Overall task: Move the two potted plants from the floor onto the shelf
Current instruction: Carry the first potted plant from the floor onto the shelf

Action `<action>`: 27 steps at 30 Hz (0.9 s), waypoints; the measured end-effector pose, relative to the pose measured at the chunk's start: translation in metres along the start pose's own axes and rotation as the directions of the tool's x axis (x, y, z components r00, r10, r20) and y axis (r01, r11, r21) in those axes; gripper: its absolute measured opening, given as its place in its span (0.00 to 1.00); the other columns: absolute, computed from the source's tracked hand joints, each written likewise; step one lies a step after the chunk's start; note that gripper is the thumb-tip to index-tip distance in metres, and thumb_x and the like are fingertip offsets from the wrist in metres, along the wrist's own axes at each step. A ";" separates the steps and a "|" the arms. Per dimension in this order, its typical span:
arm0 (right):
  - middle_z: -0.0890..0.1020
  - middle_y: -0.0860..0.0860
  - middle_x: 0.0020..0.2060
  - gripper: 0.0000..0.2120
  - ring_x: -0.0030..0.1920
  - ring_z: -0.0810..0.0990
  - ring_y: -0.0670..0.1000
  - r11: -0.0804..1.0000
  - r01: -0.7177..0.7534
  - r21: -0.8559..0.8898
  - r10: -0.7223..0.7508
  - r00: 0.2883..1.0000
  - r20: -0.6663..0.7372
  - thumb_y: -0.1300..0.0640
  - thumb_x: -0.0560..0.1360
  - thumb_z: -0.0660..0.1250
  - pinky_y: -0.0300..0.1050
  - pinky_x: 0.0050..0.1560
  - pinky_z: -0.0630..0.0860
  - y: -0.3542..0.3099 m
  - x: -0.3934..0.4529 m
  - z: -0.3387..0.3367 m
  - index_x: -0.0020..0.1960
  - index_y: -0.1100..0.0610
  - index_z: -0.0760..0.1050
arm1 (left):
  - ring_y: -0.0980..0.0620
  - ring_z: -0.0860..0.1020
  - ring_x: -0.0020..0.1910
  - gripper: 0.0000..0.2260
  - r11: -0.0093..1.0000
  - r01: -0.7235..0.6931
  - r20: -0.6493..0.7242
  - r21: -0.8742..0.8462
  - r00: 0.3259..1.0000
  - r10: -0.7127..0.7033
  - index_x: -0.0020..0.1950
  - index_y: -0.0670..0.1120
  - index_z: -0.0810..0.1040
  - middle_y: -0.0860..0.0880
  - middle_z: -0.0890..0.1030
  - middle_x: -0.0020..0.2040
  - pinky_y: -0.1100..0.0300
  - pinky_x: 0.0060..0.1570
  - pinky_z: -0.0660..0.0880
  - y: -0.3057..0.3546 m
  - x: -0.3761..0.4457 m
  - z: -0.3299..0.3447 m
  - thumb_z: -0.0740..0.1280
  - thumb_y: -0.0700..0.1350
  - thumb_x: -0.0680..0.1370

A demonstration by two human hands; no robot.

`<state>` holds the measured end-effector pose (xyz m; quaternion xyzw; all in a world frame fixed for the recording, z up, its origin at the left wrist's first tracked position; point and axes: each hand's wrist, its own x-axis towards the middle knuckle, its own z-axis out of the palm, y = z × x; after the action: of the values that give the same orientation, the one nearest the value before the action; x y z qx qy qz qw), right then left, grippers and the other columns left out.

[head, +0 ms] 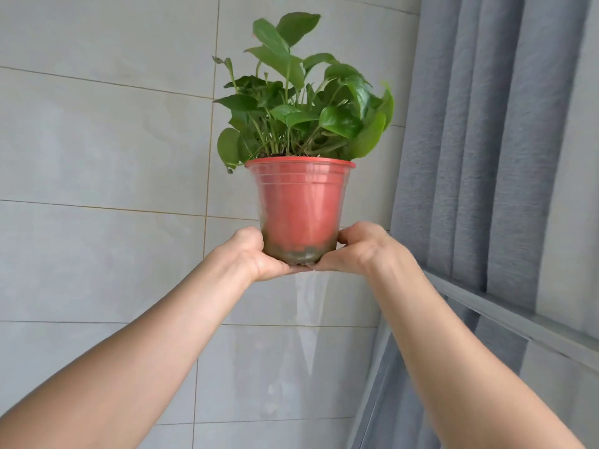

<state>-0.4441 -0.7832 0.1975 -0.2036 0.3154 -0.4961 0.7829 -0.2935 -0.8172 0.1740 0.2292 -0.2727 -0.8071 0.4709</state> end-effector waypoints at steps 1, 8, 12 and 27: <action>0.74 0.79 0.52 0.27 0.57 0.71 0.79 1.000 -0.013 0.018 0.013 1.000 0.005 0.52 0.82 0.43 0.82 0.56 0.63 0.000 -0.007 0.001 0.59 0.75 0.68 | 0.25 0.75 0.60 0.29 1.000 0.001 0.000 0.001 1.000 -0.001 0.66 0.35 0.75 0.28 0.77 0.62 0.25 0.58 0.69 -0.001 -0.005 0.005 0.42 0.48 0.81; 0.75 0.83 0.37 0.28 0.40 0.75 0.83 0.998 0.033 0.060 -0.033 0.999 -0.001 0.53 0.82 0.42 0.84 0.39 0.68 0.014 -0.075 0.003 0.54 0.75 0.70 | 0.27 0.75 0.61 0.28 0.995 0.047 -0.032 0.092 0.999 -0.044 0.66 0.35 0.75 0.31 0.76 0.64 0.26 0.60 0.67 -0.019 -0.052 0.039 0.42 0.46 0.81; 0.76 0.79 0.30 0.26 0.32 0.78 0.77 0.996 0.078 0.050 -0.074 0.994 -0.076 0.55 0.82 0.44 0.73 0.27 0.73 0.023 -0.105 -0.001 0.49 0.75 0.71 | 0.27 0.73 0.64 0.27 0.991 0.075 -0.058 0.112 0.996 -0.068 0.68 0.36 0.73 0.32 0.75 0.67 0.27 0.64 0.64 -0.031 -0.069 0.049 0.42 0.47 0.82; 0.72 0.63 0.68 0.17 0.67 0.71 0.62 0.854 0.383 -0.353 -0.514 0.731 -0.449 0.68 0.82 0.48 0.51 0.48 0.75 0.059 -0.184 0.037 0.66 0.68 0.67 | 0.29 0.81 0.42 0.23 0.961 0.188 0.072 0.201 0.976 -0.206 0.51 0.34 0.76 0.28 0.82 0.37 0.25 0.38 0.75 -0.028 -0.128 0.080 0.45 0.44 0.82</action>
<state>-0.4369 -0.5917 0.2400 -0.2213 0.5156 -0.6665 0.4908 -0.3037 -0.6742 0.2300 0.2624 -0.3468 -0.8293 0.3508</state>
